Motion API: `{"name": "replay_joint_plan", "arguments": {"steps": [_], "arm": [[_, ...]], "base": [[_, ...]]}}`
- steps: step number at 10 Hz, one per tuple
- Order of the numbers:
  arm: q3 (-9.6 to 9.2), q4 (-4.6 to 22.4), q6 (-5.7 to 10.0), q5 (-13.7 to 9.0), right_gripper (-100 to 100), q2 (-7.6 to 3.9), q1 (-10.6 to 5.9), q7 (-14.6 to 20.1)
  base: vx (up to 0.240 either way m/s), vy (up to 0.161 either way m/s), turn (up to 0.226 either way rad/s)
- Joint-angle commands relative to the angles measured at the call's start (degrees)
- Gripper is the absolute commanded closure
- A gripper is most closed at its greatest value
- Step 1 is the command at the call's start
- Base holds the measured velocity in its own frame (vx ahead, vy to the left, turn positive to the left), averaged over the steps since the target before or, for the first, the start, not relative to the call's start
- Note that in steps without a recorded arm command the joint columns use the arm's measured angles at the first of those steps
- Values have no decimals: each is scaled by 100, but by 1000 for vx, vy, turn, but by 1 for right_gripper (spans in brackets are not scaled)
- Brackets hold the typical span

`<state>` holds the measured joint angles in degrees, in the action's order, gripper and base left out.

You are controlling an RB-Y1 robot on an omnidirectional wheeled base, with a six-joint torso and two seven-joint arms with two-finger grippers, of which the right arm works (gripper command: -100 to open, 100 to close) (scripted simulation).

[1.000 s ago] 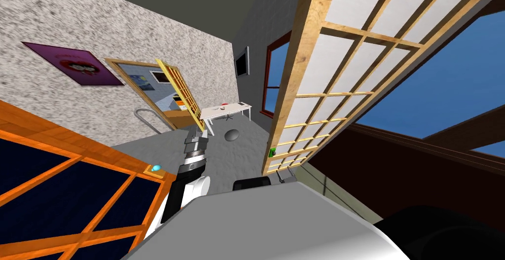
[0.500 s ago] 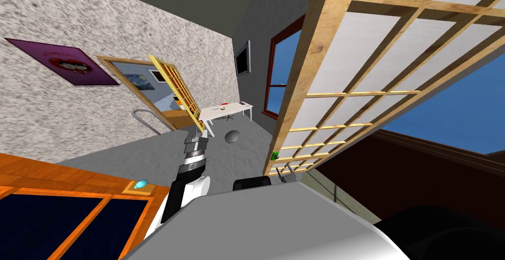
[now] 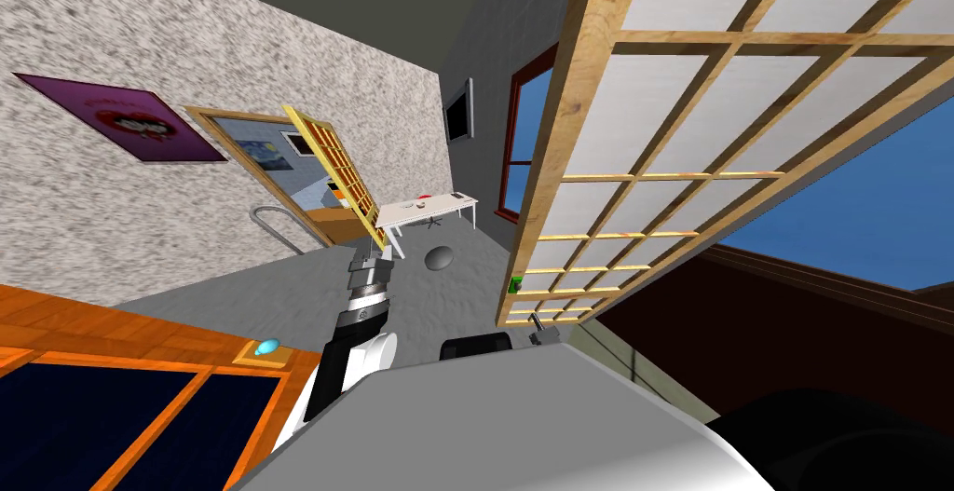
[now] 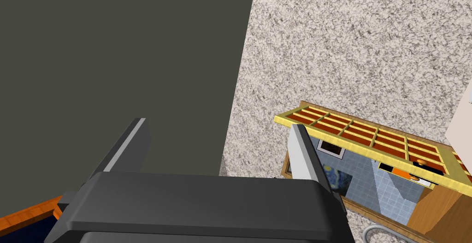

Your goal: Push the door open

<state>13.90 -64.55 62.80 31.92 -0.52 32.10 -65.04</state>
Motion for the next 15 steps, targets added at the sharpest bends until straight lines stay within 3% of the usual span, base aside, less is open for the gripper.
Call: {"name": "replay_joint_plan", "arguments": {"steps": [1, 2, 3, 6, 7, 8, 9, 11, 13, 15], "arm": [[0, 0, 0, 0, 100, 0, 0, 0], [0, 0, 0, 0, 100, 0, 0, 0], [85, 12, -22, -103, -100, -160, 7, -34], [216, 31, -56, -262, -100, 240, 17, -86], [226, 32, -59, -275, -100, 320, 18, -90], [217, 36, -55, -263, -100, 259, 14, -87], [228, 39, -101, -272, -100, 90, -30, -87], [251, 48, -196, -288, -100, -80, -127, -87], [270, 55, -279, -302, -100, -45, -212, -88], [288, 62, -356, -315, -100, 154, -290, -88]], "base": [[-10, -3, 0], [0, 0, 0], [7, 47, -139], [-6, 128, -146], [-26, 93, -37], [-10, 44, -11], [88, -24, 17], [206, -37, 39], [221, -5, 12], [217, 42, 25]]}}
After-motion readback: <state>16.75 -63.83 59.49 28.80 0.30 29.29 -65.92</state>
